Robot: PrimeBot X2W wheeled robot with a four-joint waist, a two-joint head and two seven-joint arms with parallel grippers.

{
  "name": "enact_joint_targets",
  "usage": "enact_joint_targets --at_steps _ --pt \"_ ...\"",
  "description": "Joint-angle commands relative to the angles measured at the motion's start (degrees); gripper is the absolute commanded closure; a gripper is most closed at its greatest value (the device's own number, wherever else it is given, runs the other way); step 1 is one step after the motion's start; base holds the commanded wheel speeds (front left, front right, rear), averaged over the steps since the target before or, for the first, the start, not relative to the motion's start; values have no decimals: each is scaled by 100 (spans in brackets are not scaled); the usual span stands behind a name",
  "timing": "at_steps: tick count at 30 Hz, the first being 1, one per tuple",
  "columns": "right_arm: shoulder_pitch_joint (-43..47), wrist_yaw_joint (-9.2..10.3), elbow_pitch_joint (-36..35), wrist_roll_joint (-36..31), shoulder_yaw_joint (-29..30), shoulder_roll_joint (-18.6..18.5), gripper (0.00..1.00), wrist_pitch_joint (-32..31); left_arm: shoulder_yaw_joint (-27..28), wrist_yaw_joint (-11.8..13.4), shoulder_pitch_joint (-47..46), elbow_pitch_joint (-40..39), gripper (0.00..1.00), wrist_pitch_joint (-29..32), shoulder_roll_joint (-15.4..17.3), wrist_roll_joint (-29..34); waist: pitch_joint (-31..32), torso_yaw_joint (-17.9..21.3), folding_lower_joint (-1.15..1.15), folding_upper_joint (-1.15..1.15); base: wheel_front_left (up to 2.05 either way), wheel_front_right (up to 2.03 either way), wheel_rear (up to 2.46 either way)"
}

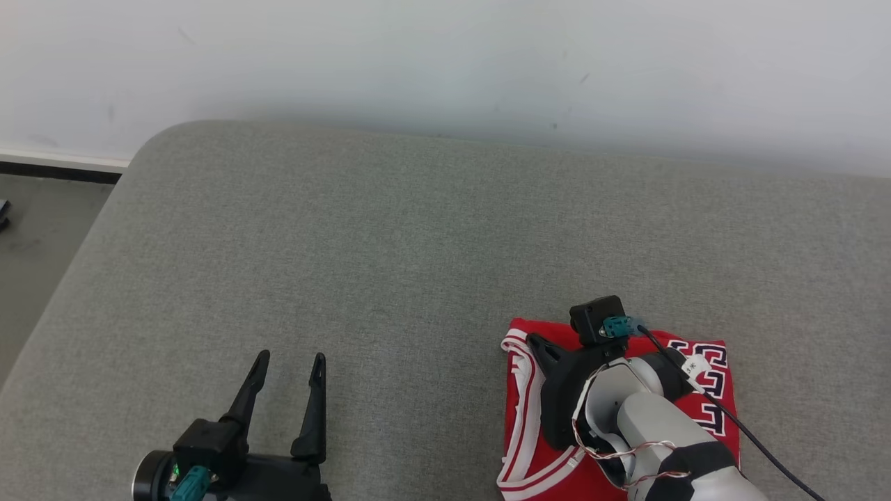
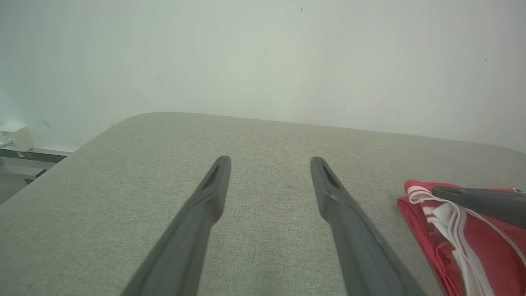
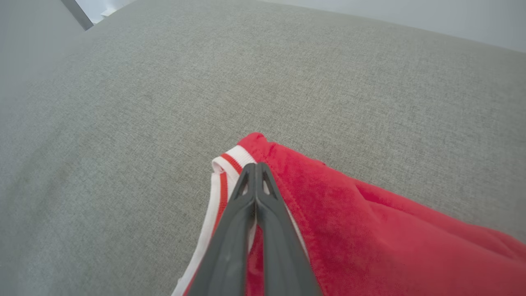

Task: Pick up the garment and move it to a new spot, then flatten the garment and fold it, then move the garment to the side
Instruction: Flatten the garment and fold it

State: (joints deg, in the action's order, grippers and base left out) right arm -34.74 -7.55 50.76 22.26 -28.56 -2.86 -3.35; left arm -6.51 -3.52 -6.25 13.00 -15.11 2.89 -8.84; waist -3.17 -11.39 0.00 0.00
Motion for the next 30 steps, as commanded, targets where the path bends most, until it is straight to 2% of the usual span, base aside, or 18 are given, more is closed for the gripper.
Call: enact_joint_targets --at_steps 1,6,10,14,15,16,17,20,26,30 --pt "-109 15 113 114 -101 -3 100 -1 -36 18 -102 9 0 0 0 -26 -91 -116 0 0 0 0 0" --pt "-612 15 408 506 -450 -4 100 201 -177 54 -253 20 0 0 2 -92 -227 -217 0 0 0 0 0" --pt "-892 15 345 780 -444 -5 100 804 -61 94 -255 -21 0 0 1 -84 -202 -95 0 0 0 0 0" --pt "-1037 15 326 727 -321 -4 100 1524 136 144 -130 -27 0 0 1 -4 -47 168 0 0 0 0 0" --pt "-1060 15 328 635 -262 -4 72 1633 190 160 -101 -36 0 0 2 21 -3 259 0 0 0 0 0" --pt "-1071 15 321 535 -161 -5 15 1722 256 181 -73 -47 0 0 0 35 40 355 0 0 0 0 0" --pt "-1049 15 265 441 -49 -7 0 1782 349 195 -45 -68 0 0 2 7 91 472 0 0 0 0 0" --pt "-790 15 -318 121 408 -123 0 1849 538 203 24 -142 0 0 2 31 220 752 0 0 0 0 0" --pt "355 15 -1792 -604 1461 -440 0 1845 794 290 205 -236 0 0 -1 -77 451 1226 0 0 0 0 0" --pt "1064 15 -2079 -859 1878 -615 0 1846 881 346 243 -202 0 0 1 -79 520 1429 0 0 0 0 0"
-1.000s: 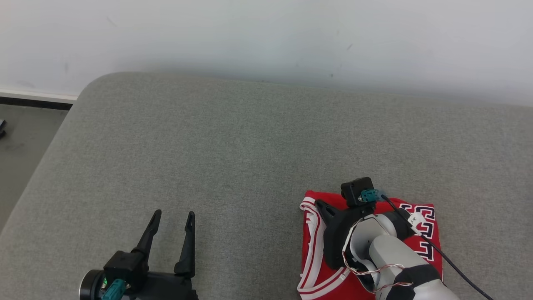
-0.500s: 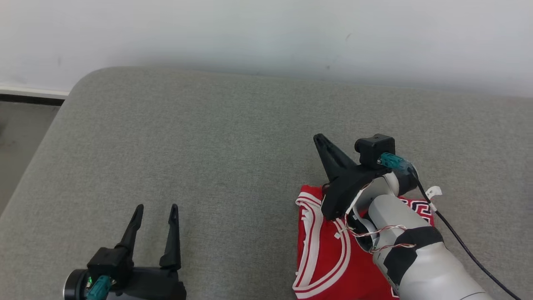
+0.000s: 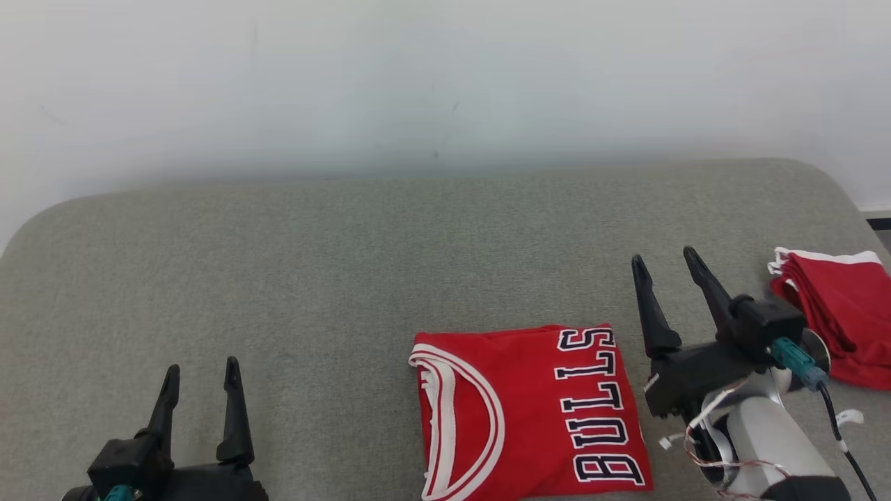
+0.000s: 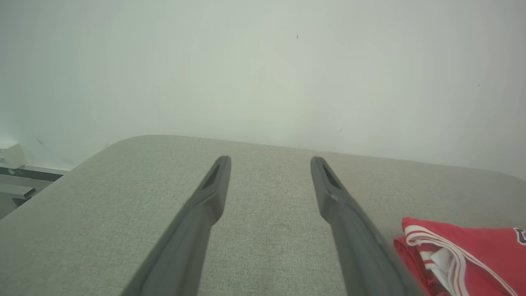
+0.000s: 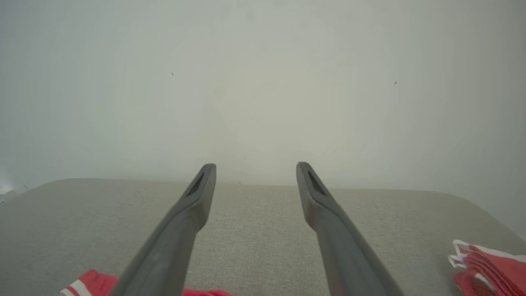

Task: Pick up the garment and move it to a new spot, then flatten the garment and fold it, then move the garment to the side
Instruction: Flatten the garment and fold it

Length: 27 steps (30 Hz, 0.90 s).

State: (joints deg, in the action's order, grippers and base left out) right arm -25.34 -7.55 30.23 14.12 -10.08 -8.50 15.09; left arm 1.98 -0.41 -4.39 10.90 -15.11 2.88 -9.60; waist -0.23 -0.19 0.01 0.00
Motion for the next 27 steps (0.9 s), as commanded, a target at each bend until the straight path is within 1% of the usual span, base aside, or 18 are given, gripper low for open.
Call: enact_joint_targets --at_steps 1,5,12,16,20,27 --pt "237 15 -65 -73 86 -67 0 3 72 24 47 32 0 0 3 6 234 350 -1 0 0 0 0" --pt "665 16 -140 -160 263 -89 0 1 95 -22 65 171 0 0 1 101 277 467 -1 0 0 0 0" --pt "1060 16 -278 -92 101 -140 0 3 210 -111 107 331 0 0 3 192 317 577 -1 0 0 0 0" --pt "1177 16 -317 -78 60 -104 0 4 217 -96 188 339 0 0 4 160 369 596 -1 0 0 0 0" --pt "1259 16 -307 -95 23 -77 0 4 263 -151 275 364 0 0 3 157 433 596 -1 0 0 0 0" --pt "1297 16 -279 -141 12 -45 0 5 251 -94 397 293 0 0 2 175 481 543 -1 0 0 0 0"
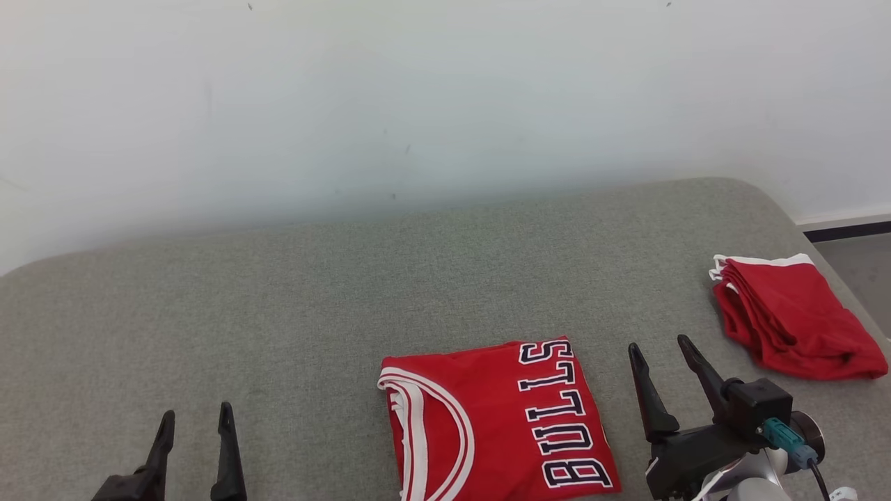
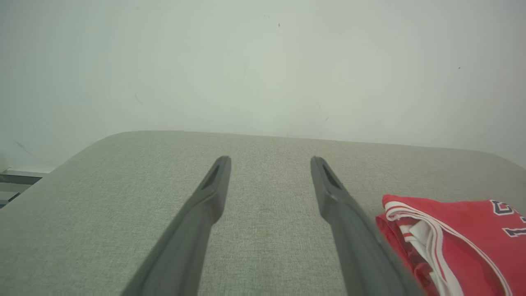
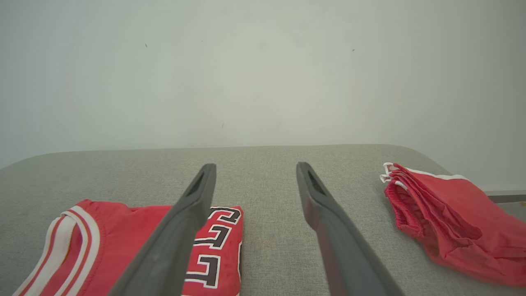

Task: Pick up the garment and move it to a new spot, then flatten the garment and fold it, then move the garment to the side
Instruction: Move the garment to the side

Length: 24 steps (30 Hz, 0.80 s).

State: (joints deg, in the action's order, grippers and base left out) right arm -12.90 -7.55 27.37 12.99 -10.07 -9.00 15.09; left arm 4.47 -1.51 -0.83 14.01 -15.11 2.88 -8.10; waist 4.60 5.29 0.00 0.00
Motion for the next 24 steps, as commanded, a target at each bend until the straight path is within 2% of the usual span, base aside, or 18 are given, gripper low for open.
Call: enact_joint_targets --at_steps 1,19,22,24 --pt "61 16 10 -40 23 11 0 5 -5 24 49 -29 0 0 2 17 0 -13 0 0 0 0 0" --pt "72 16 99 -106 234 105 0 -51 -56 -13 137 -79 0 0 2 -25 -47 -221 0 0 0 0 0" --pt "-30 16 162 -58 305 137 0 -339 -78 -13 119 -58 0 0 3 -28 -61 -319 0 0 0 0 0" --pt "-116 16 284 72 351 168 0 -762 -95 -6 124 -73 0 0 2 -26 -79 -389 0 0 0 0 0"
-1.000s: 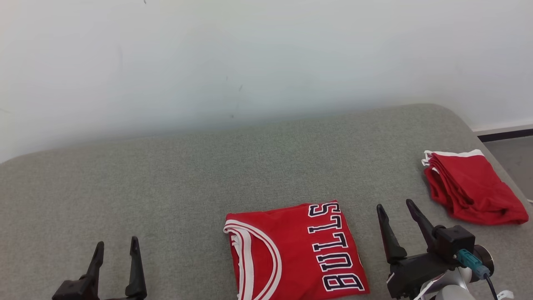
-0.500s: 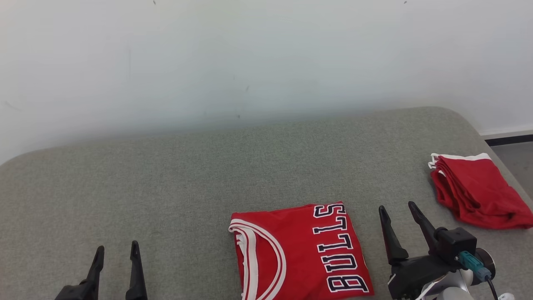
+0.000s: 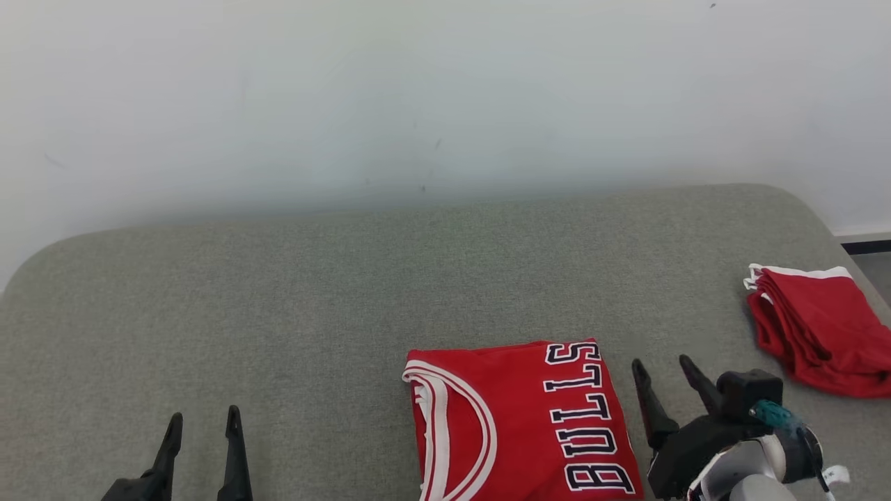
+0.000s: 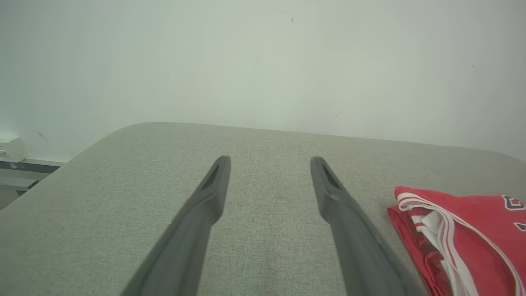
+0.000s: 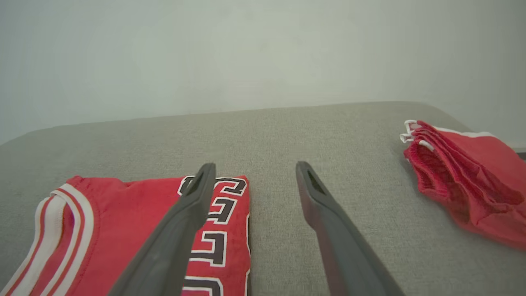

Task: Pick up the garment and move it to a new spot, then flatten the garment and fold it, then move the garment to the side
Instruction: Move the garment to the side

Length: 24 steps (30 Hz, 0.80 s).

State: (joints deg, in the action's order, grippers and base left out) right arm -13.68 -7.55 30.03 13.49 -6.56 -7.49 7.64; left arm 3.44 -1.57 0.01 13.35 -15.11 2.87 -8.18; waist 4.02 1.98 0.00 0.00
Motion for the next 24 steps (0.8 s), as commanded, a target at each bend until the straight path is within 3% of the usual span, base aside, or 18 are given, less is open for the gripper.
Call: enact_joint_targets --at_steps 1,7,22,23,24 --pt "-88 16 92 62 -25 0 0 -263 2 0 43 -17 0 0 3 -14 -33 -91 0 0 0 0 0" --pt "-465 16 649 335 -41 -84 0 -1274 -121 -35 -2 -59 0 0 3 -38 -152 -349 0 0 0 0 0" --pt "-869 16 2188 508 -243 -185 0 -2505 -505 -115 -187 -202 0 0 2 -62 -509 -972 0 0 0 0 0" --pt "-880 16 2239 522 -326 -169 4 -2615 -503 -115 -190 -204 0 0 4 -65 -518 -984 0 0 0 0 0" --pt "-898 5 2257 540 -405 -170 82 -2679 -504 -115 -198 -212 0 0 2 -65 -531 -993 0 0 0 0 0"
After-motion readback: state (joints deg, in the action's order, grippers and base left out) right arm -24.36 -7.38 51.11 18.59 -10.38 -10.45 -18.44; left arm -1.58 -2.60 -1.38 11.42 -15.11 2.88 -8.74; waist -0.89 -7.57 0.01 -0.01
